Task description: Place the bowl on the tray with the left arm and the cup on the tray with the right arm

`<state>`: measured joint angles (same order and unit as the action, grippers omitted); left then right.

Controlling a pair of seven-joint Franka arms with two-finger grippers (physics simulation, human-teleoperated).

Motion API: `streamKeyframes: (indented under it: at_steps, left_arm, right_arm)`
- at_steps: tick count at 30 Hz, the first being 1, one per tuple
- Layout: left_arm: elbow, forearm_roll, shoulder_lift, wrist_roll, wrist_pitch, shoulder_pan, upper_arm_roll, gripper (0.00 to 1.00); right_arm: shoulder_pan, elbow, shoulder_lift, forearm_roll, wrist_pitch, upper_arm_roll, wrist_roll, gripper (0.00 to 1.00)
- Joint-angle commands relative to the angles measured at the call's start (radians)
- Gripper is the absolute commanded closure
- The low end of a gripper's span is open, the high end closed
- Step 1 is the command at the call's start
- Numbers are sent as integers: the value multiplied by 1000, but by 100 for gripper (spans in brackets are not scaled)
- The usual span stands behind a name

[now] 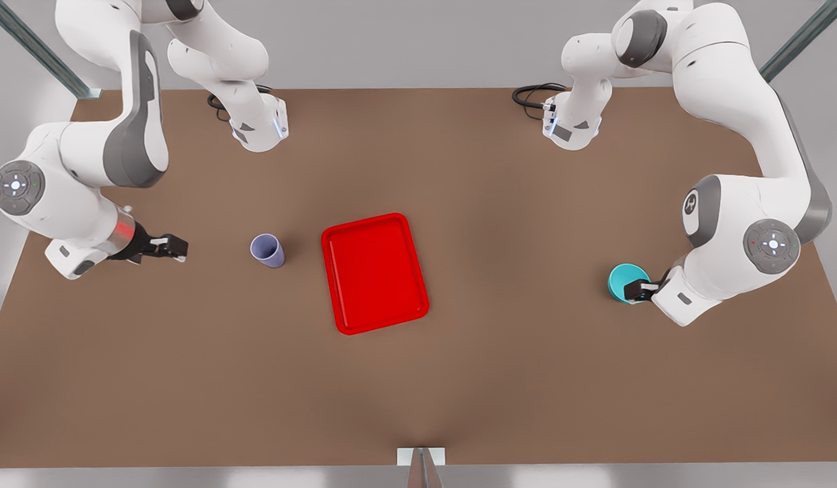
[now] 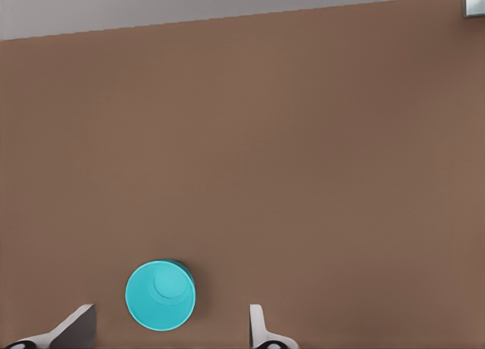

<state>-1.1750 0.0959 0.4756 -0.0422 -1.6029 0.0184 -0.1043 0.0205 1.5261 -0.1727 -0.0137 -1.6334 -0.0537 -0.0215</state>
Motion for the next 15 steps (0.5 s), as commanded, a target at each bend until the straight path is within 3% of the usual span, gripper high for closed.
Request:
streamKeyframes:
  at_steps: [1, 3, 4, 8, 10, 15]
  left_arm:
    - [0, 2, 0, 2, 0, 0, 0, 0]
    - [-34, -31, 8, 13, 6, -12, 20, 0]
    - [-100, -129, 5, 57, -8, -20, 87, 0]
    - [-532, -271, -65, 347, -341, -17, 248, 0]
    - [-633, -360, -45, 496, -459, -17, 304, 0]
    - [-676, -389, 44, 599, -526, -32, 359, 0]
  right_arm:
    - [1, -1, -1, 0, -2, 0, 0, 0]
    - [3, -3, -5, 0, 0, -2, 5, 0]
    - [1, -4, -5, -2, 3, -2, 18, 0]
    - [9, 5, -4, -3, 12, 0, 2, 0]
    - [6, 5, -10, -5, -3, -2, 3, 0]
    - [7, -1, -21, -11, -8, -9, 5, 0]
